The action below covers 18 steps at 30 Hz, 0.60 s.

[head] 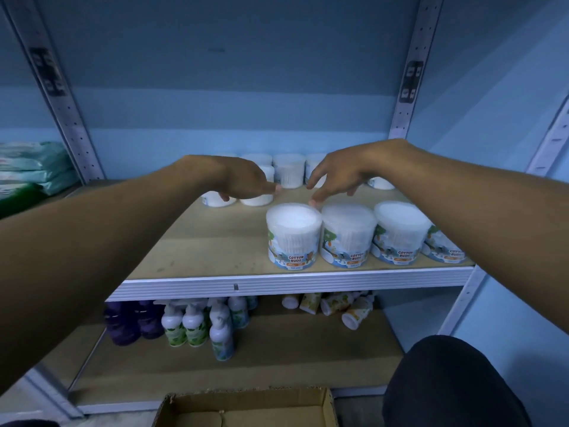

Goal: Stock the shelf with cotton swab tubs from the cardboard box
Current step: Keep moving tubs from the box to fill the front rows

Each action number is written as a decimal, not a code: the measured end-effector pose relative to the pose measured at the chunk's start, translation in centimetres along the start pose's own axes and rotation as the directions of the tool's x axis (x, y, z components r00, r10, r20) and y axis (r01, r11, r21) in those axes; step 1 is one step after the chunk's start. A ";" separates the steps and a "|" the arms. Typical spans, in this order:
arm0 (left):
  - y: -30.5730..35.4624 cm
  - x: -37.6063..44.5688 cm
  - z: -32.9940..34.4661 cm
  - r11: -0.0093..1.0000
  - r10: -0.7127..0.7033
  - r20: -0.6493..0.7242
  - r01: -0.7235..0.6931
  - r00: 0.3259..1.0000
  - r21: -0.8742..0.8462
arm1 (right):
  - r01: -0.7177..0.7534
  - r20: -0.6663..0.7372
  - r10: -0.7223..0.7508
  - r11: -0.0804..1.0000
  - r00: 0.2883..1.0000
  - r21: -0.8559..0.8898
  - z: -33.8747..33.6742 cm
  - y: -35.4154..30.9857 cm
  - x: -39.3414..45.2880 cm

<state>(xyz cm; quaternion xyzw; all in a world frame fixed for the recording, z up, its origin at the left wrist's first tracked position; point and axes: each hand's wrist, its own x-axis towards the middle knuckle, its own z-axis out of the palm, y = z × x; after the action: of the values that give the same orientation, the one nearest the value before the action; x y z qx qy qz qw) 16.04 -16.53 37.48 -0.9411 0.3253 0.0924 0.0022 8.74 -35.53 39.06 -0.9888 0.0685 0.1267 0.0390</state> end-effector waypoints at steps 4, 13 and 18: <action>-3.6 0.8 0.2 0.994 -0.046 -0.076 0.053 0.996 0.093 | 0.024 -0.041 -0.026 0.998 0.999 -0.056 0.1 -1.6 1.9; -10.5 4.5 0.5 0.983 -0.171 -0.171 0.180 0.970 0.036 | 0.021 -0.082 -0.029 0.994 0.996 -0.103 0.0 -3.6 7.8; -12.7 6.7 0.7 0.987 -0.155 -0.192 0.162 0.969 0.019 | 0.035 -0.145 -0.045 0.997 0.988 -0.072 1.2 -4.4 12.1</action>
<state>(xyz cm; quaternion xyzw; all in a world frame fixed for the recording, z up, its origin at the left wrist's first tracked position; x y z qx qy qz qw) 28.93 -10.57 34.93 -0.9684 0.2495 -0.0039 -0.0050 20.66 -32.60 35.11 -0.9974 0.0469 0.0552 0.0021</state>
